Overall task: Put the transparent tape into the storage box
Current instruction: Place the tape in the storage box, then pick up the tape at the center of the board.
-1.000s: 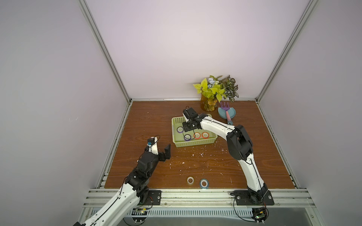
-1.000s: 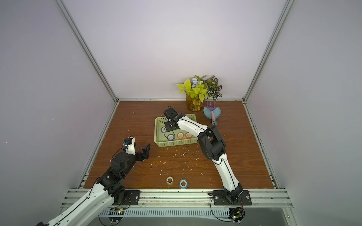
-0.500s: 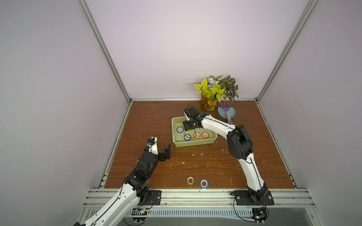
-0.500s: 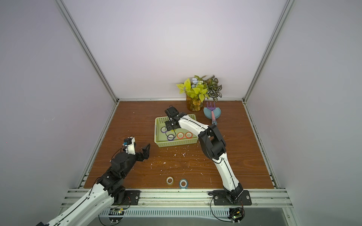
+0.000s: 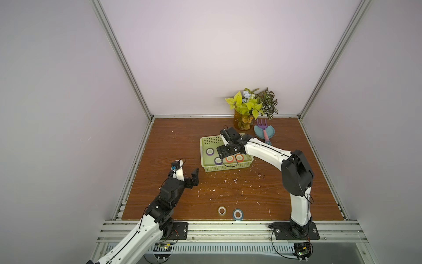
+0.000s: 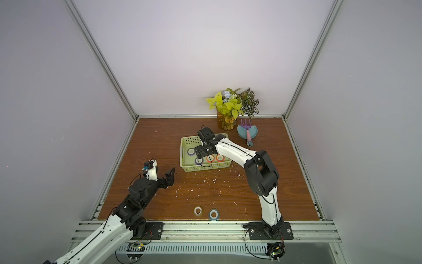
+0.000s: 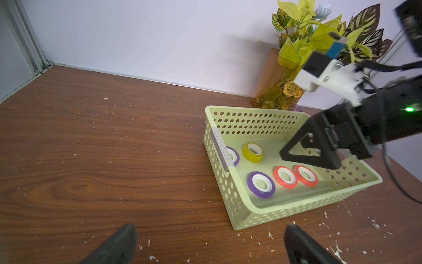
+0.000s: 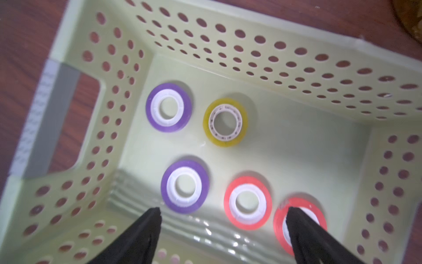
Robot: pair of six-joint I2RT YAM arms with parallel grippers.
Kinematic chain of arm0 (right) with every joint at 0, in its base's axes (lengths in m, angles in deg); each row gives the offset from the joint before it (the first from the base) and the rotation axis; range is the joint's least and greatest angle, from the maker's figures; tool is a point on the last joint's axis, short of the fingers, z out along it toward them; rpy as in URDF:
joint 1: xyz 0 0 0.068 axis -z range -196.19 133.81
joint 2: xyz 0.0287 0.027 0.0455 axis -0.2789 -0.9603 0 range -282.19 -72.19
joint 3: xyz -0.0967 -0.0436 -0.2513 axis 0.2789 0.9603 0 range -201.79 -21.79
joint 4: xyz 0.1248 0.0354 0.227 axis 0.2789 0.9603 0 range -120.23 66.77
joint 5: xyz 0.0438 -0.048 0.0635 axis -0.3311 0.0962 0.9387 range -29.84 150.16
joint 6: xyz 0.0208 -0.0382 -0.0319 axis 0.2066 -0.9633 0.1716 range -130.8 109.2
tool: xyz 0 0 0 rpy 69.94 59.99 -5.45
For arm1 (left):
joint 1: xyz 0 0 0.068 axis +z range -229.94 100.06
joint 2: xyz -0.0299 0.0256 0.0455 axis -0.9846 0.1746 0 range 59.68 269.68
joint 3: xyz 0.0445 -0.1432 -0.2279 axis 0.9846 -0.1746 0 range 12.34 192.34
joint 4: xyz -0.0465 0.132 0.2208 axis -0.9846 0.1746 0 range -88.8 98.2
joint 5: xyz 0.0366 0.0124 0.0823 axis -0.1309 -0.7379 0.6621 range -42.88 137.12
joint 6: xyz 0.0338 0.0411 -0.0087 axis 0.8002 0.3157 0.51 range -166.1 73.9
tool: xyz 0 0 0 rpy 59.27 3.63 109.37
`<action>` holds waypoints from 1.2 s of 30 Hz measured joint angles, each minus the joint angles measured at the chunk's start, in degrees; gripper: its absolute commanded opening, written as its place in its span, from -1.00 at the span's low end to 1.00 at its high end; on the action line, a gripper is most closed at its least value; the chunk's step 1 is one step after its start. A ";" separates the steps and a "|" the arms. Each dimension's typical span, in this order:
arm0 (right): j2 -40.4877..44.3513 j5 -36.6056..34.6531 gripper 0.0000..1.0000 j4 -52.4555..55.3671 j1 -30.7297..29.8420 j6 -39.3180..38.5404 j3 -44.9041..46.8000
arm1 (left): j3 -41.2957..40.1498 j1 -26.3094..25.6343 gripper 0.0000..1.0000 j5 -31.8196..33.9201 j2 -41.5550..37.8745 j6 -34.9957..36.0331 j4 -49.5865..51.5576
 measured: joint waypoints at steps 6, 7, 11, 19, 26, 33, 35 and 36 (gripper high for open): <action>13.46 -1.16 0.88 -3.04 -5.20 0.90 14.67 | -0.42 0.00 0.99 0.13 -0.46 -0.02 0.04; 15.41 -1.18 0.89 -3.54 -6.34 1.33 17.29 | -0.46 0.00 0.99 0.17 -0.59 0.00 0.04; 20.72 -1.33 0.88 -4.52 -10.10 3.17 25.53 | -0.55 0.00 0.99 0.39 -1.03 -0.02 0.02; 27.54 -0.09 0.82 -6.71 -17.07 9.79 36.92 | -0.57 0.00 0.98 1.20 -1.20 -0.07 0.04; 27.45 2.01 0.79 -9.01 -24.65 16.04 39.76 | -0.57 0.00 0.99 1.49 -1.18 -0.17 0.04; 22.73 3.39 0.77 -10.80 -31.98 19.91 38.93 | -0.57 0.00 0.99 1.51 -1.14 -0.20 0.04; 21.16 3.39 0.76 -10.73 -33.44 20.61 38.21 | -0.57 0.00 0.99 1.53 -1.14 -0.17 0.04; 20.41 3.30 0.76 -10.71 -34.12 21.00 37.81 | -0.57 0.00 0.99 1.51 -1.16 -0.20 0.04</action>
